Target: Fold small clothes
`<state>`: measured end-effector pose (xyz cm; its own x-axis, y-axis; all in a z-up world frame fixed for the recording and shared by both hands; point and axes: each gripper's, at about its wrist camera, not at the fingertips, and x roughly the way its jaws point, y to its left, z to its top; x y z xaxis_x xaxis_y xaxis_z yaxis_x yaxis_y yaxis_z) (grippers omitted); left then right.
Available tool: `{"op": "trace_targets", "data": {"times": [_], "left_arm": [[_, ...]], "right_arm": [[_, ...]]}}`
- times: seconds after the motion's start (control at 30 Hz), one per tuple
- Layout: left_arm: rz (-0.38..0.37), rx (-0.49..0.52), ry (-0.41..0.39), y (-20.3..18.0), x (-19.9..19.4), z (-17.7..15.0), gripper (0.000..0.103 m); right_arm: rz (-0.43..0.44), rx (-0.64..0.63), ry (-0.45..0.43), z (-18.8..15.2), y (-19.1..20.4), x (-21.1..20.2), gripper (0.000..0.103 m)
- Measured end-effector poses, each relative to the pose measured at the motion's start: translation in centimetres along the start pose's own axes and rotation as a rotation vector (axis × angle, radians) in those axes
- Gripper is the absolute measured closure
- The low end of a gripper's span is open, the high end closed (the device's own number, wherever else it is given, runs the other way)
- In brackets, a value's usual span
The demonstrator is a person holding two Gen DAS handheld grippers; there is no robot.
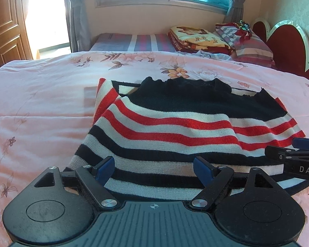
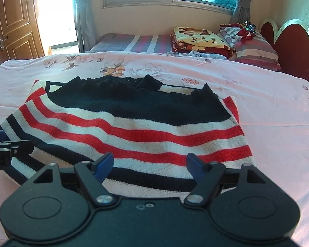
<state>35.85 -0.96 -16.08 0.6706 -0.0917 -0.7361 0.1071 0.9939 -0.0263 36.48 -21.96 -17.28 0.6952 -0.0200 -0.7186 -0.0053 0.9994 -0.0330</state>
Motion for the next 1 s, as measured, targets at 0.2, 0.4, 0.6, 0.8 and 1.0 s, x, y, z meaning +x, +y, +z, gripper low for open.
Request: {"op": "trace_targets", "data": {"times": [0.2, 0.4, 0.6, 0.8, 1.0], "left_arm": [[-0.008, -0.006, 0.025, -0.3, -1.0, -1.4, 0.020], [-0.018, -0.012, 0.050, -0.6, -1.5, -2.6, 0.019], [-0.038, -0.036, 0.071, -0.6, -1.6, -3.3, 0.019], [-0.054, -0.065, 0.081, -0.4, -1.5, -4.0, 0.019], [-0.088, -0.133, 0.099, 0.5, -0.9, -4.8, 0.019]], "right_arm": [[-0.003, 0.001, -0.008, -0.5, -0.1, -1.0, 0.027], [-0.005, 0.002, -0.007, -1.1, -0.1, -1.7, 0.027], [-0.009, -0.002, -0.003, -1.8, -0.1, -2.1, 0.027], [-0.006, 0.004, 0.005, -2.3, -0.3, -2.1, 0.027], [-0.006, -0.002, 0.007, -2.5, -0.3, -2.0, 0.027]]}}
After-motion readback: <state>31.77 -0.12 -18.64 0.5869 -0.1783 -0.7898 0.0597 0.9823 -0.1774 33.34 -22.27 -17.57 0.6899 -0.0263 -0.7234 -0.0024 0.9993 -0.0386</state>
